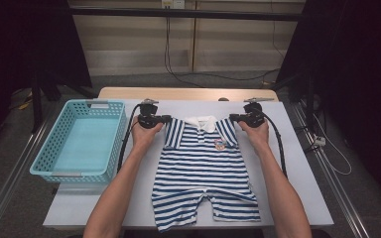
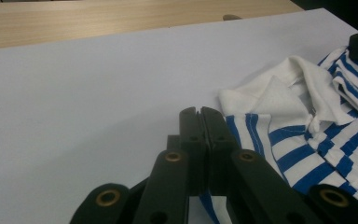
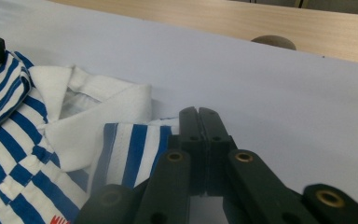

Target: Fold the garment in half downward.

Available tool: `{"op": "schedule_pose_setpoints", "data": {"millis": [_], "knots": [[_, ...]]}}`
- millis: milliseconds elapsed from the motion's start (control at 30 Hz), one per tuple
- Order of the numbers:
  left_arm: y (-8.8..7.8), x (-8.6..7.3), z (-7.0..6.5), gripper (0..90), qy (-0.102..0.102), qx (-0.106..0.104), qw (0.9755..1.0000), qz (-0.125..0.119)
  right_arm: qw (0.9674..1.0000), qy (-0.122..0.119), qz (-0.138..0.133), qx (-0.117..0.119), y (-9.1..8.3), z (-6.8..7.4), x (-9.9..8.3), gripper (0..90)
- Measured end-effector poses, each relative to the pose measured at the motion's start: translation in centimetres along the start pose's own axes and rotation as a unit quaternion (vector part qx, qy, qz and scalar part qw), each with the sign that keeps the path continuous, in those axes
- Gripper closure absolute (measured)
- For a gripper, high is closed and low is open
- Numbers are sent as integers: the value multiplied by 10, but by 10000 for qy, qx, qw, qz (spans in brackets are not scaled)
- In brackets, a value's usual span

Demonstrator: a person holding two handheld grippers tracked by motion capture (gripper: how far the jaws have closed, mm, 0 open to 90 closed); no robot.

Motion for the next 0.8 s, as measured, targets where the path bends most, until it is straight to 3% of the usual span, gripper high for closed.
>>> {"op": "schedule_pose_setpoints", "data": {"millis": [467, 800], "knots": [[-8, 13, 3, 887, -10, 96, 9994, -318, 9996, 80, -269, 67, -9, 2, 9, 900], [-12, 25, 2, 887, 3, 128, 9988, -464, 9992, 2, -394, 48, -14, 4, 21, 900]]}}
Point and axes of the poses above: each handheld gripper's, and its own axes: y roughly forward along the jaws, x roughly out of its top, z roughly to its left, the point moved 3 cm from there along y, roughly forward along the jaws, and after that the axes turned 14 degrees about y, right-handed, at the moved point
